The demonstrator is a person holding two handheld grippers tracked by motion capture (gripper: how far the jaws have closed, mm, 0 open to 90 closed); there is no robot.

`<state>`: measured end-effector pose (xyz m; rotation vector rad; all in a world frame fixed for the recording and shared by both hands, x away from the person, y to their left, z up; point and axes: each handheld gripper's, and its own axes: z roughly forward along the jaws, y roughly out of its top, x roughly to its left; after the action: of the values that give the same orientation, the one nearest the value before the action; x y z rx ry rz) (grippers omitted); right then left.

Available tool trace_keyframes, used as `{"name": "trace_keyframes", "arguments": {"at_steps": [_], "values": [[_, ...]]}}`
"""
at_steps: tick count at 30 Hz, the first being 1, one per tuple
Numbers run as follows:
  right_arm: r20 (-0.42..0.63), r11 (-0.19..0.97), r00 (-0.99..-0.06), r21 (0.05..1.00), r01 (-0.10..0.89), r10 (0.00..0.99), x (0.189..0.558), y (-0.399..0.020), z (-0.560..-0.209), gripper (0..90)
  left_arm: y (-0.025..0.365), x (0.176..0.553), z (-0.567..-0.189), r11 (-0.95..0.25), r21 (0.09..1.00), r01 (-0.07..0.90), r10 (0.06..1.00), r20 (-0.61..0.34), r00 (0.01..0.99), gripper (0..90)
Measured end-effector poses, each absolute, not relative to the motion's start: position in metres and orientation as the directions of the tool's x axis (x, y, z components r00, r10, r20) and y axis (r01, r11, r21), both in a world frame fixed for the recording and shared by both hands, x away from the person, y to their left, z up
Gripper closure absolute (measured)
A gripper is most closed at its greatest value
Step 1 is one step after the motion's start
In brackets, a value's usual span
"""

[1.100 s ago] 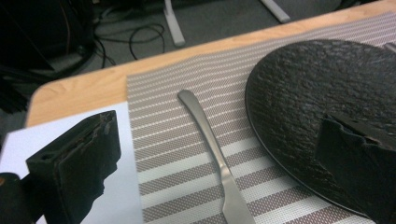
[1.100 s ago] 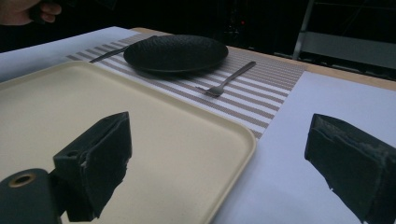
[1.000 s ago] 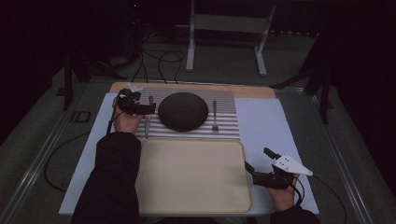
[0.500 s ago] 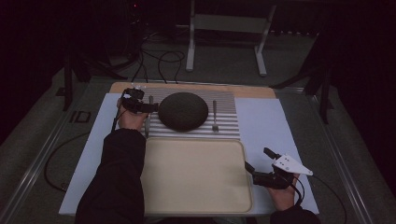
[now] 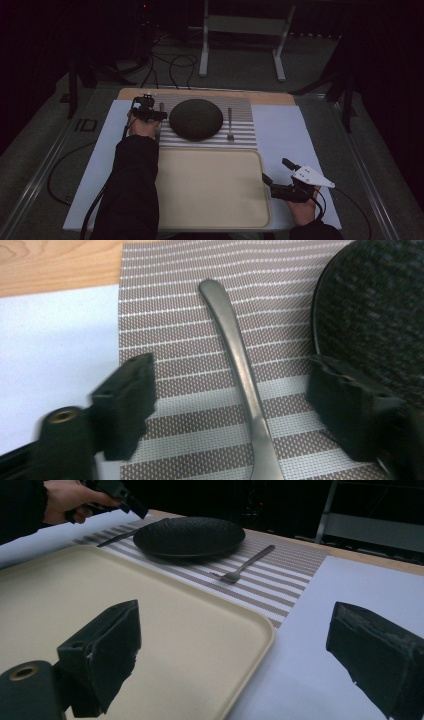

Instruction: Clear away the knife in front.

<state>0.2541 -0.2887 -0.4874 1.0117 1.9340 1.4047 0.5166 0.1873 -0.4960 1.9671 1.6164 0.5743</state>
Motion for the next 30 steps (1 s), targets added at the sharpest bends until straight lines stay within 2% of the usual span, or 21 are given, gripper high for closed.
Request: {"name": "trace_keyframes", "arguments": {"at_steps": [5, 12, 14, 21, 30], "values": [[0.006, 0.174, -0.574, 0.95, 0.259, 0.819, 0.255, -0.288, -0.488, 7.7, 0.182, 0.518, -0.505, -0.164, 0.618, 0.769, 0.977, -0.008, 0.215, 41.7], [0.004, 0.178, -0.579, 0.95, 0.258, 0.815, 0.255, -0.287, -0.488, 7.7, 0.179, 0.522, -0.513, -0.165, 0.585, 0.794, 0.978, -0.006, 0.208, 62.3], [0.006, 0.175, -0.574, 0.949, 0.261, 0.819, 0.256, -0.287, -0.488, 7.7, 0.18, 0.521, -0.513, -0.169, 0.584, 0.794, 0.977, -0.005, 0.211, 65.7], [0.006, 0.179, -0.578, 0.948, 0.262, 0.816, 0.256, -0.286, -0.488, 7.7, 0.18, 0.521, -0.511, -0.193, 0.56, 0.806, 0.971, -0.011, 0.24, 74.2], [0.004, 0.182, -0.578, 0.947, 0.264, 0.816, 0.256, -0.286, -0.488, 7.7, 0.18, 0.521, -0.511, -0.182, 0.561, 0.807, 0.972, -0.022, 0.235, 73.6]]}}
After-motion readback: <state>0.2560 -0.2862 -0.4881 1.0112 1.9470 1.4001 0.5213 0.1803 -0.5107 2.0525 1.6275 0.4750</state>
